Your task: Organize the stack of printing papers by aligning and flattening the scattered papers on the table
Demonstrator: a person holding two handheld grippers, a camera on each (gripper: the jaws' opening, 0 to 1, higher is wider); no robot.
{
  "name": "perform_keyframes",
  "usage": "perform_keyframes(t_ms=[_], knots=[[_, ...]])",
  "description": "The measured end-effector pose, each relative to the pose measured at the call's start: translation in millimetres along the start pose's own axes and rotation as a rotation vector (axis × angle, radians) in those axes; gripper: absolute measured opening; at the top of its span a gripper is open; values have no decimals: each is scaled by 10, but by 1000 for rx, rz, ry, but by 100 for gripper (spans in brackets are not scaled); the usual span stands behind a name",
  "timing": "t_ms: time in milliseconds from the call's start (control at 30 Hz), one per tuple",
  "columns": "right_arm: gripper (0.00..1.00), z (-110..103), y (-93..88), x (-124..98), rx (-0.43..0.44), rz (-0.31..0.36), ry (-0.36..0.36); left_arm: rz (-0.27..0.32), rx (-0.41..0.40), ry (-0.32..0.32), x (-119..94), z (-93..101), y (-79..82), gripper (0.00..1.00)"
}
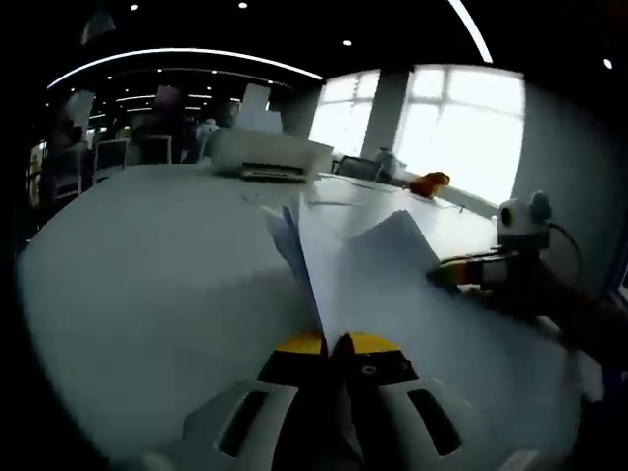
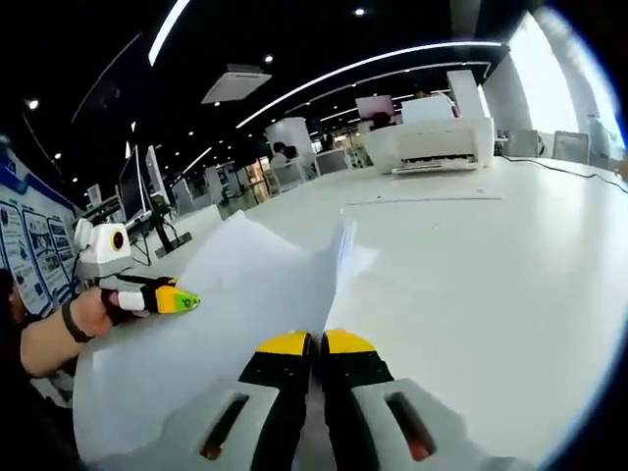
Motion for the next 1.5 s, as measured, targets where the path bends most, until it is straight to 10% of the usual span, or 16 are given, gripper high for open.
perform_keyframes(t_ms=[867,1500], knots=[[13,88,43,72,-178,23,-91,73,256,125,-15,79,-37,22],[32,-47,13,63,-187,33,-114,117,240,180,-67,10,34,40]])
Point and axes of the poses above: the point that each gripper's makers call its tool centre point, and the gripper's own axes: x roughly forward along the fingers, z roughly to its right, y roughly out of its top, the point moved 7 cm from there along -x, roughly backward along the fingers, and after that the axes turned 2 degrees about -x, right-handed, at the moved point
